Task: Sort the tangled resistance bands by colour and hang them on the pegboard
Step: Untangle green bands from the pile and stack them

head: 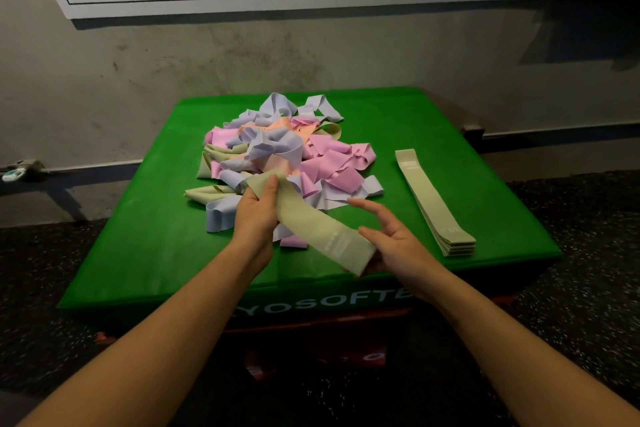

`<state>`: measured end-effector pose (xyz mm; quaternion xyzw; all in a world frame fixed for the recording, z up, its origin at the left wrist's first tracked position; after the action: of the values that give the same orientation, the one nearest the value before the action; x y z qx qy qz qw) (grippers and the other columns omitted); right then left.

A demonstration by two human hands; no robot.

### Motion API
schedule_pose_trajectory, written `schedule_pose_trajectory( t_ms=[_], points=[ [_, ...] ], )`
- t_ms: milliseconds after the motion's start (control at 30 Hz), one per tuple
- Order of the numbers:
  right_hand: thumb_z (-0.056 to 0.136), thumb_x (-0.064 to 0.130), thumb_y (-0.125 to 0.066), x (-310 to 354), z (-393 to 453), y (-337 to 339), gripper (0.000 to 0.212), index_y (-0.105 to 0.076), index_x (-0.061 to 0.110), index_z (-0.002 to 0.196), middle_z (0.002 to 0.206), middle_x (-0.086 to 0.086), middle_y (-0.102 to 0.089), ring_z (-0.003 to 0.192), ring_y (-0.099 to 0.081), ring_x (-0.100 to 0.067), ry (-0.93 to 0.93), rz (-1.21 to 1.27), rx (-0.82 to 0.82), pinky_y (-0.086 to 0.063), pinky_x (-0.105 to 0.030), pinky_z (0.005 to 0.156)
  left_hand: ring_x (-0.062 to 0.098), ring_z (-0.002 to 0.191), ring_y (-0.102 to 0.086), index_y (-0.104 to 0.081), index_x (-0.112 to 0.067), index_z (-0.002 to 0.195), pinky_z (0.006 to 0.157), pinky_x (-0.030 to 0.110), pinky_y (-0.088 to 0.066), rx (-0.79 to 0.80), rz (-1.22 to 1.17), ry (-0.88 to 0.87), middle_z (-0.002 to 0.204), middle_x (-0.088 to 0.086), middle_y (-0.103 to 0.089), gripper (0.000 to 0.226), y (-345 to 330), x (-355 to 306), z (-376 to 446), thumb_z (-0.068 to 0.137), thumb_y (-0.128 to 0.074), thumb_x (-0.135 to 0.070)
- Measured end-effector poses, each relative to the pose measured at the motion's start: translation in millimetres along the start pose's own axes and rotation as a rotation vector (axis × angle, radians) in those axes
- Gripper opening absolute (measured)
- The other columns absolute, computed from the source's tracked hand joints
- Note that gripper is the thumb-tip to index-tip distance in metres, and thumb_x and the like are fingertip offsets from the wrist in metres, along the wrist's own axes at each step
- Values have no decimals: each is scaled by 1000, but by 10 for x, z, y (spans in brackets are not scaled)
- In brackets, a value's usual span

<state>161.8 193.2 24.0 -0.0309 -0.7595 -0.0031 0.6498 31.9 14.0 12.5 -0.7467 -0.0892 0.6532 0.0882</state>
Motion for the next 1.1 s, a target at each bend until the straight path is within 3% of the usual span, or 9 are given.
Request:
schedule_pose_trajectory(
  t_ms=[200,300,400,567,700,800,867,967,1100],
  points=[
    [103,10,-40,68,-8,-14,37,-72,11,84,110,-13,-63,75,-67,-30,-20,120,-14,-57,-37,56,22,89,-71,-52,-7,127,68,34,-58,8,-35,68,103,12,-73,33,-113,53,70,104,-49,-30],
    [87,25,-51,63,3,15,29,-71,5,88,110,-14,-63,87,-64,-27,-29,290,87,-59,-40,69,15,71,-71,-49,-6,127,58,29,-57,45,-20,74,82,4,-76,30,-180,49,74,105,-46,-26],
    [94,11,-60,72,17,95,9,-66,7,100,107,-10,-66,88,-67,-21,-39,177,114,-60,-34,73,14,70,-71,-42,-6,132,58,30,-58,59,0,80,82,4,-76,32,-222,48,109,105,-47,-23],
    [92,6,-64,18,62,272,21,-73,21,104,89,-5,-75,74,-68,-19,-20,-34,63,-56,-29,65,24,87,-72,-35,-17,139,65,38,-61,37,14,108,113,17,-69,37,-290,81,243,104,-47,-20],
    [98,7,-53,-13,76,411,33,-78,28,98,113,-6,-70,95,-64,-23,42,-166,92,-56,-38,85,33,102,-68,-29,-25,143,76,53,-60,-19,86,163,122,18,-63,48,-413,85,374,100,-49,-23],
    [96,-7,-40,23,52,522,47,-73,25,108,125,-5,-63,104,-65,-18,46,-166,171,-56,-31,87,28,97,-64,-41,-21,123,83,49,-59,-6,124,142,118,17,-61,23,-563,33,439,101,-43,-14],
    [92,-14,-43,23,42,614,50,-67,22,118,125,-2,-65,108,-66,-14,100,-229,227,-55,-30,91,25,87,-61,-42,-17,125,72,42,-58,7,128,137,110,15,-58,28,-679,8,489,100,-41,-5],
    [93,-3,-60,-20,48,773,38,-66,21,121,118,-3,-71,107,-68,-18,174,-255,234,-55,-32,96,25,88,-61,-38,-13,136,72,42,-57,16,88,168,111,16,-58,43,-864,0,590,96,-43,4],
    [89,19,-72,-127,120,1014,20,-75,27,107,107,6,-63,97,-61,-23,357,-492,59,-55,-41,84,24,89,-62,-36,-12,138,68,40,-54,79,113,245,103,12,-63,45,-1155,55,718,95,-40,3]
  ],
)
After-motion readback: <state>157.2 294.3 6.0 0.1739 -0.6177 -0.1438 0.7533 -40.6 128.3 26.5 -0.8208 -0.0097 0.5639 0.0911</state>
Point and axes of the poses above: each hand's wrist, its own z-axis towards the middle knuckle, its own y-axis out of the back of the hand, x = y × z, the point moved 1 cm from there along z, towards the middle knuckle
